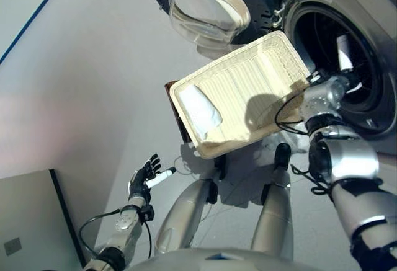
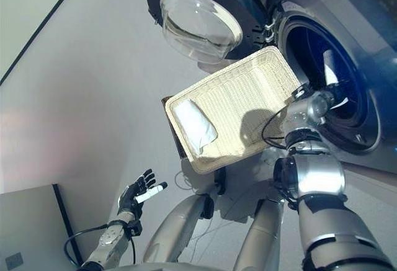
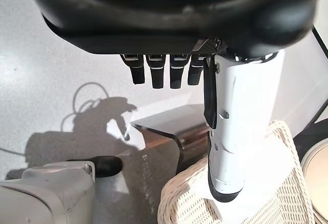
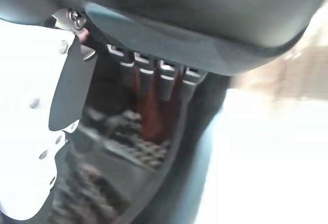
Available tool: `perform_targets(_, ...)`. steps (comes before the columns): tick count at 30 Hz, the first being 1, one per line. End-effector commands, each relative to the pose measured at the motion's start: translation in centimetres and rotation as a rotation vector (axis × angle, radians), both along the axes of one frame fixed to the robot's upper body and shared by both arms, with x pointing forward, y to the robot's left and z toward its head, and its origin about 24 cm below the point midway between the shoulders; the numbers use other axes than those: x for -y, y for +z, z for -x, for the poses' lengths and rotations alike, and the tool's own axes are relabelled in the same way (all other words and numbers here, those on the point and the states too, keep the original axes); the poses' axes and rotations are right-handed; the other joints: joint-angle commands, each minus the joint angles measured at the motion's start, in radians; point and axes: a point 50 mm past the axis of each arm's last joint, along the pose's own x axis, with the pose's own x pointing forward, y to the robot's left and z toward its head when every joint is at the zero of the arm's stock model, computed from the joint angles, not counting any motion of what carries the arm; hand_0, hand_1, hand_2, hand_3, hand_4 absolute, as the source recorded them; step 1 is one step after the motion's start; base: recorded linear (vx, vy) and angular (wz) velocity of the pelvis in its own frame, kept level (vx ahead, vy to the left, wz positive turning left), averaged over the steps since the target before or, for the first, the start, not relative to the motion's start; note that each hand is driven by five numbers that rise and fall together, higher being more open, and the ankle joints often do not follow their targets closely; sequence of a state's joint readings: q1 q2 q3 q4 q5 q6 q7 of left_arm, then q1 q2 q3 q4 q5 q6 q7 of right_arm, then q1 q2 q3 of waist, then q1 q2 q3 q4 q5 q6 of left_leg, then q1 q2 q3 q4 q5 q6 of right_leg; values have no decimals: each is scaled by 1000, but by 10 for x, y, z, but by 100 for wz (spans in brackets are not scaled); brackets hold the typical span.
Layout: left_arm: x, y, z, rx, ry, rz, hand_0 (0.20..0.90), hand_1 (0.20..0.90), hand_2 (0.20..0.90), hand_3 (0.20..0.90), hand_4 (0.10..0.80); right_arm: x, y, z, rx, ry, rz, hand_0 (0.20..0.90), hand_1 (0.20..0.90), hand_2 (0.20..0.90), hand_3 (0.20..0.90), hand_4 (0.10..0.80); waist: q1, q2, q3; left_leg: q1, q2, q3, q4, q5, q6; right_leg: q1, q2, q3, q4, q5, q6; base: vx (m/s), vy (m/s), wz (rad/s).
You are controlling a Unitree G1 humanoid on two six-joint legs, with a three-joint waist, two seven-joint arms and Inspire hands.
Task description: Pick up the clothes and place them into the washing machine
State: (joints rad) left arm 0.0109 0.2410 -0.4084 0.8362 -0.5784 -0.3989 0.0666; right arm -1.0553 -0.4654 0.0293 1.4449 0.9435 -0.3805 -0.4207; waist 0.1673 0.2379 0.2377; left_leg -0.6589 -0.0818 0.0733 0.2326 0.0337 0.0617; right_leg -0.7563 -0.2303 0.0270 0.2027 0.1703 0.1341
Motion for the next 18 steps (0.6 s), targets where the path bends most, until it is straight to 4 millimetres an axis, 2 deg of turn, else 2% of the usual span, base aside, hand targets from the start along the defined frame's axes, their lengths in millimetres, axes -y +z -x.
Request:
perform_targets(1, -31, 4, 2, 15, 72, -99, 900, 900, 900, 900, 800, -10, 20, -12, -114, 178, 349, 900, 900, 900, 900, 800, 10, 1, -1, -53, 43, -59, -26, 12, -107, 41, 54, -54, 94, -144, -65, -39, -41, 4)
perform_targets(4, -39, 4, 4, 7, 94, -114, 900, 900, 900, 900, 800, -48, 6, -21, -157, 351, 452, 900, 900, 900, 900, 800, 10, -21, 10, -59, 45, -61, -13, 14, -106, 41, 59, -58, 95, -138, -67, -19, -14, 4)
perform_targets(7, -44, 3, 7, 1, 125, -111, 900, 900, 900, 900, 800, -77, -3, -24, -144, 448, 505, 900, 900, 900, 900, 800, 3, -43, 21, -68, 49, -65, -4, 16, -106, 41, 60, -62, 94, -135, -67, -22, -18, -5)
perform_targets(8, -47, 2, 6, -5, 136, -119, 900, 900, 900, 900, 800, -92, -9, -25, -174, 515, 594, 900, 900, 900, 900, 800, 0, -61, 30, -73, 52, -71, 3, 19, -106, 43, 61, -67, 93, -132, -68, -31, -30, -6)
perform_targets(10, -49, 3, 6, -2, 143, -122, 900, 900, 900, 900, 800, -96, -10, -25, -175, 529, 611, 900, 900, 900, 900, 800, -1, -67, 33, -75, 52, -73, 6, 19, -107, 44, 61, -70, 94, -132, -69, -13, -13, -4)
perform_targets(12, -57, 5, 7, 4, 167, -142, 900, 900, 900, 900, 800, -123, -8, -27, -189, 638, 805, 900, 900, 900, 900, 800, -1, -91, 44, -75, 54, -82, 8, 25, -109, 50, 61, -81, 92, -127, -69, -17, -28, 9)
perform_targets(13, -57, 5, 7, 4, 167, -142, 900, 900, 900, 900, 800, -123, -8, -27, -190, 638, 805, 900, 900, 900, 900, 800, -1, -91, 44, -75, 54, -83, 8, 25, -109, 50, 61, -81, 92, -127, -69, -12, -25, 16)
perform_targets(15, -60, 9, 7, 29, 171, -149, 900, 900, 900, 900, 800, -136, -9, -26, -207, 694, 950, 900, 900, 900, 900, 800, 4, -107, 55, -77, 52, -90, 7, 29, -110, 56, 61, -92, 89, -123, -69, -15, -27, 20)
perform_targets(17, -63, 10, 6, 31, 179, -170, 900, 900, 900, 900, 800, -141, -10, -26, -237, 702, 1030, 900, 900, 900, 900, 800, 10, -120, 62, -82, 52, -97, 15, 29, -110, 57, 60, -100, 91, -124, -69, 37, -41, 22)
perform_targets(18, -64, 12, 5, 42, 187, -170, 900, 900, 900, 900, 800, -144, -12, -27, -252, 723, 1066, 900, 900, 900, 900, 800, 15, -129, 61, -74, 51, -107, 22, -5, -115, 67, 60, -101, 100, -156, -64, 90, -48, 11)
